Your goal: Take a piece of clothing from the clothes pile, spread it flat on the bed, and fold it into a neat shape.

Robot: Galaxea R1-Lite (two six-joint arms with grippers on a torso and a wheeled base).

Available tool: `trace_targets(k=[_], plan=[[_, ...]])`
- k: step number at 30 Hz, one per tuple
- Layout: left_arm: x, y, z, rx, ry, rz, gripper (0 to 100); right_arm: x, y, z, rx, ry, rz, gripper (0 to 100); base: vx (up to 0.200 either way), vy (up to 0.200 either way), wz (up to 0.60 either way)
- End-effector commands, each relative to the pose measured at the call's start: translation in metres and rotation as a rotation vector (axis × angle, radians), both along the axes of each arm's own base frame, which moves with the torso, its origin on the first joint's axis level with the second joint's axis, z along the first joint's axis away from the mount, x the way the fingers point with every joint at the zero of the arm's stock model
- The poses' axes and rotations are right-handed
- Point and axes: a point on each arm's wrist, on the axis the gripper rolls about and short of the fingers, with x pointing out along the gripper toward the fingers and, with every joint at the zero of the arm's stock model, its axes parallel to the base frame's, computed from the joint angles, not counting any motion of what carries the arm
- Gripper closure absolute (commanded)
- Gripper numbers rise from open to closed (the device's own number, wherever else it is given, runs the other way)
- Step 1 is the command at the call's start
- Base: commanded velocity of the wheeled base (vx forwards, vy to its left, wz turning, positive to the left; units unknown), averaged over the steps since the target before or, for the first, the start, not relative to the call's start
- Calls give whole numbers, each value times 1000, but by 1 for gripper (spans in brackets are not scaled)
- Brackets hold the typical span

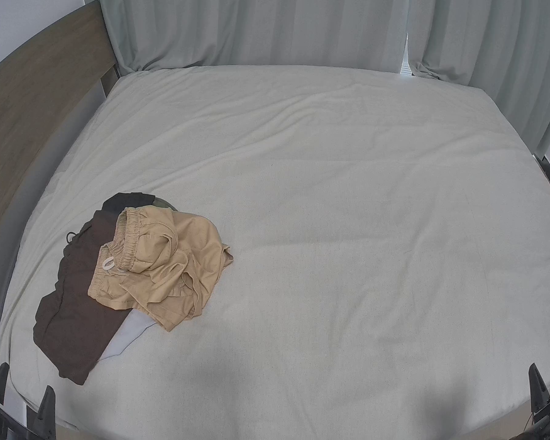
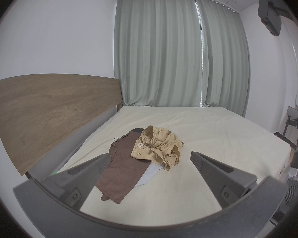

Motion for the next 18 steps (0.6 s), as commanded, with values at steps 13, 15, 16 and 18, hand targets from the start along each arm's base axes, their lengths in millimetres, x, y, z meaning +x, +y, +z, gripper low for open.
trace_targets(k=[13,15,16,18], plan=[[0,0,-5,-13,-2,0,0,0,0,-5,0,0,0,0,0,0,0],[0,0,-5,-13,-2,0,0,0,0,-5,0,0,0,0,0,0,0],[0,0,-5,-11,-2,-2,0,0,0,-5,-1,0,0,0,0,0,0],[0,0,-5,-11,-4,-3,0,0,0,-5,-1,0,0,0,0,0,0]])
